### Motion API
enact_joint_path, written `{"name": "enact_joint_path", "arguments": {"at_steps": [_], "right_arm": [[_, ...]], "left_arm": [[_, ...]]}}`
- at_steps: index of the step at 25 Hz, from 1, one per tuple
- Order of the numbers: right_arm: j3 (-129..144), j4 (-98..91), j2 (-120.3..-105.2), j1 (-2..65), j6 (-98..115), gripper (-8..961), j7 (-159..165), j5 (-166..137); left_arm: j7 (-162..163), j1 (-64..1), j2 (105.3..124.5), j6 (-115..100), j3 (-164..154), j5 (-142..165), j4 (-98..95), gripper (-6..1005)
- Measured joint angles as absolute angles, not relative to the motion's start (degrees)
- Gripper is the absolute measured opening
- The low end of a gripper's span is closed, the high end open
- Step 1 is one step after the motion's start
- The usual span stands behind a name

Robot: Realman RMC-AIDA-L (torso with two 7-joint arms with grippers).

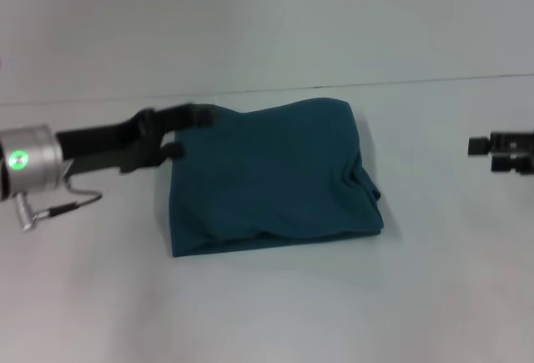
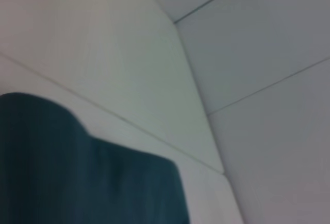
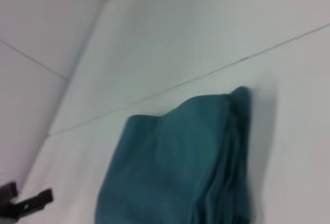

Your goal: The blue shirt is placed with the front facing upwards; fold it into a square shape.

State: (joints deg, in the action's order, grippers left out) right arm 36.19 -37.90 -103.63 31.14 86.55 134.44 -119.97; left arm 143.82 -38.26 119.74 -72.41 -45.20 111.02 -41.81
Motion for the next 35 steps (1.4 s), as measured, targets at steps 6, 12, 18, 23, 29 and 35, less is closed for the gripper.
{"name": "enact_joint_path", "arguments": {"at_steps": [6,12,18,23,29,35], "right_arm": [[36.2,-43.2,-101.98,37.1,87.0,884,143.9,-127.4],[35.7,-47.5,-101.94,41.7,86.3,884,151.5,-132.8],[35.7,-51.2,-102.55,46.4,84.9,884,157.1,-143.3],[36.7,-50.7,-103.21,48.9,86.3,884,157.2,-146.5],[41.0,-49.2,-104.38,50.8,91.7,884,156.1,-147.3],[41.2,-41.8,-105.55,53.0,95.5,884,152.2,-142.7]], "left_arm": [[143.8,-37.6,119.63,-71.4,-42.6,120.4,-41.6,907],[143.4,-38.0,119.55,-69.0,-42.5,123.0,-41.5,908],[143.4,-37.7,119.83,-68.7,-42.6,123.1,-41.5,908],[143.4,-37.6,119.87,-69.1,-42.5,123.0,-41.6,908],[143.6,-37.6,119.82,-69.3,-42.4,122.6,-41.8,908],[143.6,-37.6,119.89,-69.2,-42.2,122.6,-41.8,908]]}}
